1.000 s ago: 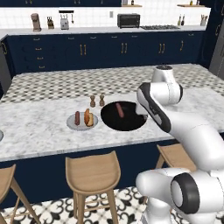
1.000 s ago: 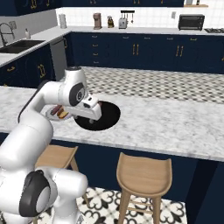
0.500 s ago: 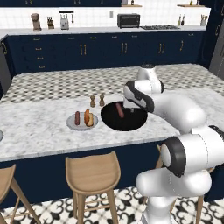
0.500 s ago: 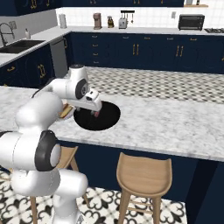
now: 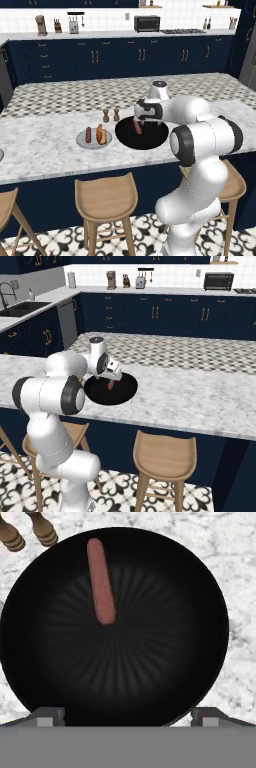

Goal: Place one bun and one sausage from the bowl on each plate.

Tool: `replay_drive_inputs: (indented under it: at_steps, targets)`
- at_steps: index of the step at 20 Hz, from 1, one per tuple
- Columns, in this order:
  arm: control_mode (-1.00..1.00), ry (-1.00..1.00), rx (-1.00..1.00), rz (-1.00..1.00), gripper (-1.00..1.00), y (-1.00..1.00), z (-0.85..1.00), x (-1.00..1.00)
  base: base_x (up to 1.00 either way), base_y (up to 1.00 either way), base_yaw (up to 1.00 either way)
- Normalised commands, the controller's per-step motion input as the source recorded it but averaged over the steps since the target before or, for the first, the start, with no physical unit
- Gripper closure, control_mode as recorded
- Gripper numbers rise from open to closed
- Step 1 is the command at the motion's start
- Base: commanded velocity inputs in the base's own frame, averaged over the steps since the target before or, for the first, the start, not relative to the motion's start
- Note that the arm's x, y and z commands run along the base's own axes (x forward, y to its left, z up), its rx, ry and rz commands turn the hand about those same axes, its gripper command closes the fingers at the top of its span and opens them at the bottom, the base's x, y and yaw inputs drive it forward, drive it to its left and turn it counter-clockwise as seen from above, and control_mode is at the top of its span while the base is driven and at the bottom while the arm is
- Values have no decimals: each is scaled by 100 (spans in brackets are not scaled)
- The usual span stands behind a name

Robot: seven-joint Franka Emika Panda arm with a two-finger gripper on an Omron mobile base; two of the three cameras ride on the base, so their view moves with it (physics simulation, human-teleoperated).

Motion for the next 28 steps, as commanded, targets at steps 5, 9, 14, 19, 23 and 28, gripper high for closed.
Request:
replay_drive_inputs:
  at_steps: [5, 9, 14, 19, 23, 28]
  targets:
    - [-100, -2, 2, 0, -100, 4, -55, 82, 0, 0, 0]
    - [-100, 0, 2, 0, -100, 12, -30, 54, 0, 0, 0]
    - [-100, 2, 0, 0, -100, 2, -25, 54, 0, 0, 0]
    - [-100, 3, 0, 0, -100, 6, -47, 63, 0, 0, 0]
    - [-100, 3, 0, 0, -100, 15, -38, 36, 0, 0, 0]
    - [-100, 0, 0, 0, -100, 5, -23, 3, 0, 0, 0]
